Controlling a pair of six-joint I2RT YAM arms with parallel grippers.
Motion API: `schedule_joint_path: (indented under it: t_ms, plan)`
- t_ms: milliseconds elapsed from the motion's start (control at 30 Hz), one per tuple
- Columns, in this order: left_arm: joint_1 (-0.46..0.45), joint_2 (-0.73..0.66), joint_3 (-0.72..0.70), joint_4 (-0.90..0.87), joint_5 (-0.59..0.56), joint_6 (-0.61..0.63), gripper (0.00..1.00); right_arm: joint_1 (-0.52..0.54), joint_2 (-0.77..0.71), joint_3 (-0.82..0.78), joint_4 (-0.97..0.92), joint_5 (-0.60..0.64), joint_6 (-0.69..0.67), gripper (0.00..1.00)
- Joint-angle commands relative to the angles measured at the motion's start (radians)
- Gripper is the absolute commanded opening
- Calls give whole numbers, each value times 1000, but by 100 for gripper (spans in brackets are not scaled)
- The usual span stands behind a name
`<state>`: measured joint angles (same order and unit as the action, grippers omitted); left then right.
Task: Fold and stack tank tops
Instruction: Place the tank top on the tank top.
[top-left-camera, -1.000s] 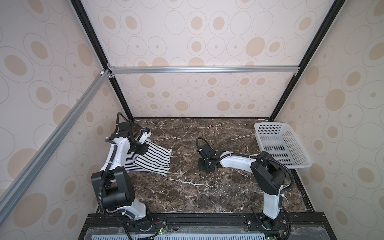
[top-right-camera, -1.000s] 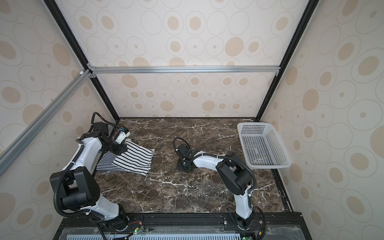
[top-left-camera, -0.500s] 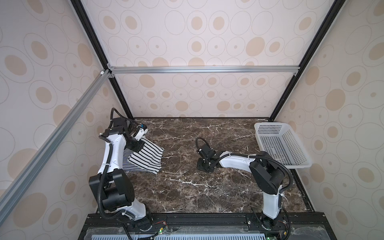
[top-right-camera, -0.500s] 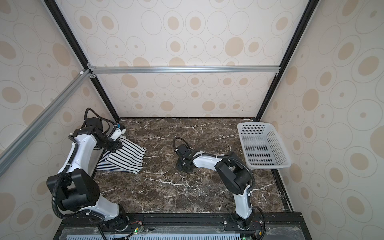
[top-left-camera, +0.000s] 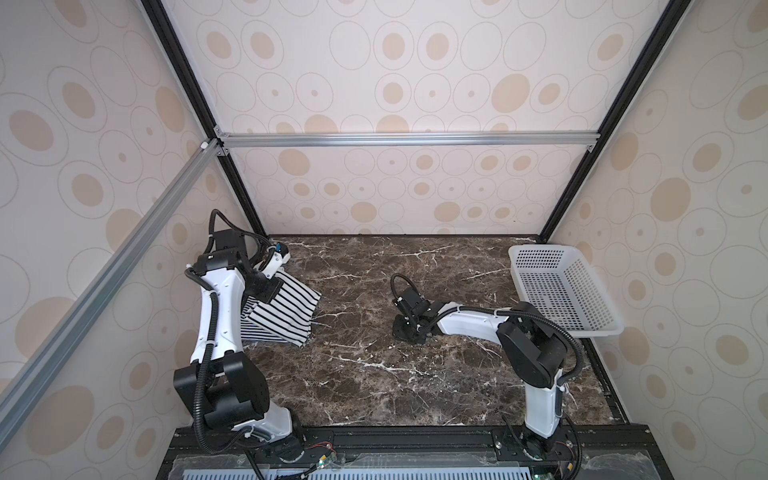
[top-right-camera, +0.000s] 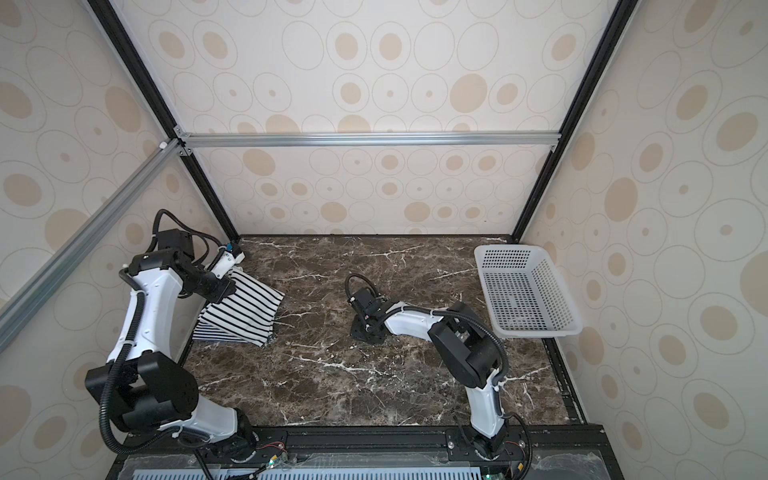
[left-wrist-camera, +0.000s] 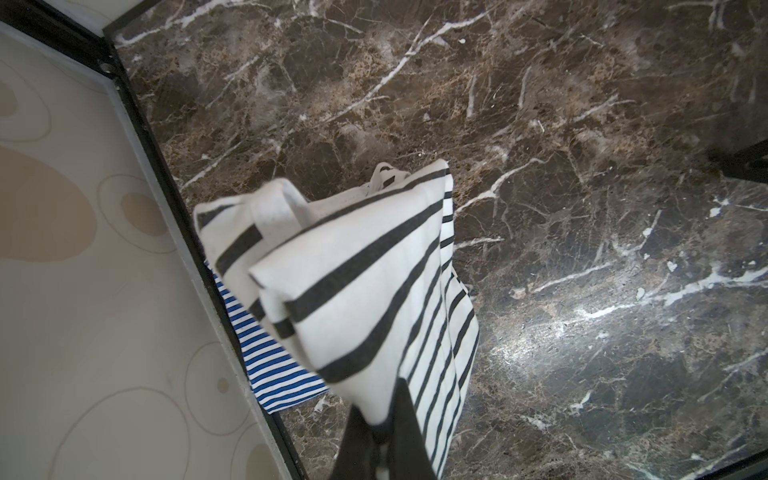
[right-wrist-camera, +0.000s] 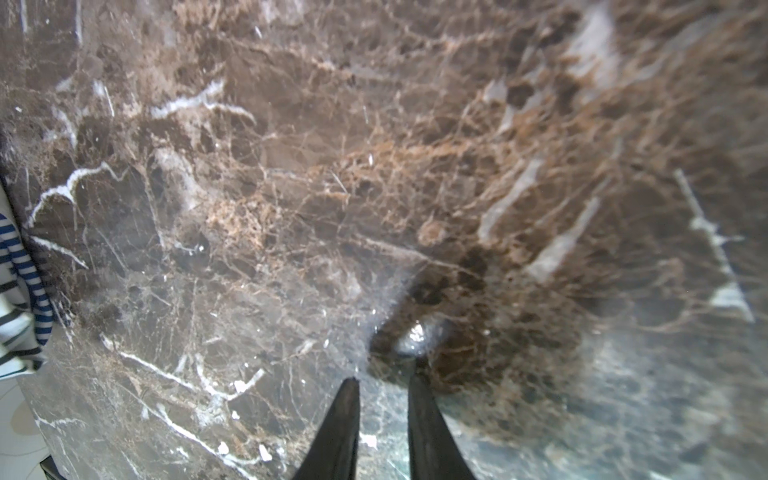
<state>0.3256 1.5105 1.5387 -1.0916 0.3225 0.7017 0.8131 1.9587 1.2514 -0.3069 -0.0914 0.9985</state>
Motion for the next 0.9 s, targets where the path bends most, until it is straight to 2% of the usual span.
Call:
schedule_joint_path:
  t_ms: [0,133,333,500,867]
  plan:
    - [21,-21,75,-46,4,42,0,9,28,7,-12,0,14,23]
    - [41,-5,72,-22,-7,39,0,12,28,5,-12,-1,12,23]
    - [71,7,-14,69,23,50,0,11,19,1,-32,8,4,23]
    - [108,45,-29,104,59,65,0,11,23,18,-48,12,-1,23]
    - [181,106,-132,293,58,62,0,13,38,38,-56,1,-3,22]
